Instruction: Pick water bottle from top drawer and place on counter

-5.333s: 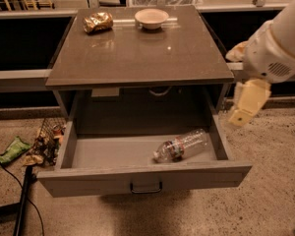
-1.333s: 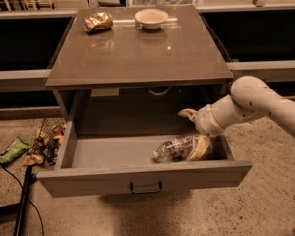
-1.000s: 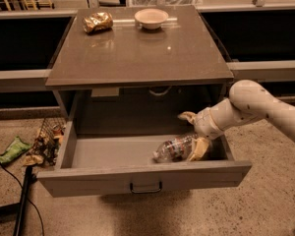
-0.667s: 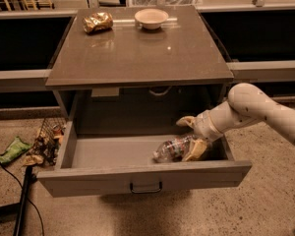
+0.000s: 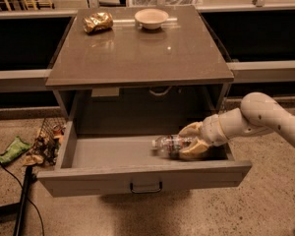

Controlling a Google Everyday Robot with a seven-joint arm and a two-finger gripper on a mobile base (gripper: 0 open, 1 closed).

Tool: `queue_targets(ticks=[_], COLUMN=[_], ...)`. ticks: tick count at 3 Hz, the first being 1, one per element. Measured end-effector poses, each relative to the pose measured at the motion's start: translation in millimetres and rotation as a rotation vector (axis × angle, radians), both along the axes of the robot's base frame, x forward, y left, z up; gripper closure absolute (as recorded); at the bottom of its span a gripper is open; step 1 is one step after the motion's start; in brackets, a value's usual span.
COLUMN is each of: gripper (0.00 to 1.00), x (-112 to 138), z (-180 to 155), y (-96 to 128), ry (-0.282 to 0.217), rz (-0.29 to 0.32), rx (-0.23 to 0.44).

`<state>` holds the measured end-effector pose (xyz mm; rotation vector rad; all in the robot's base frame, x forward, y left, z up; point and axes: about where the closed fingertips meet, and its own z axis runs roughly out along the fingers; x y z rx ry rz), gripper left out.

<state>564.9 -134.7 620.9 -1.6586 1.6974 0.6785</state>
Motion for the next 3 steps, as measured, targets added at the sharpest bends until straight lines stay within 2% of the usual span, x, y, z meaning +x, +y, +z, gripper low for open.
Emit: queue_targets(ticks=[1,2,3], gripper=[0.86,1.0,1.0], x=[-1,-4,-18], z=[9,45,92], y=[-3,-4,2], ry=[0.004,-0.012,-0.088], rz=[-0.031,-0.051,-0.011], rx=[0.054,0.091,0.061])
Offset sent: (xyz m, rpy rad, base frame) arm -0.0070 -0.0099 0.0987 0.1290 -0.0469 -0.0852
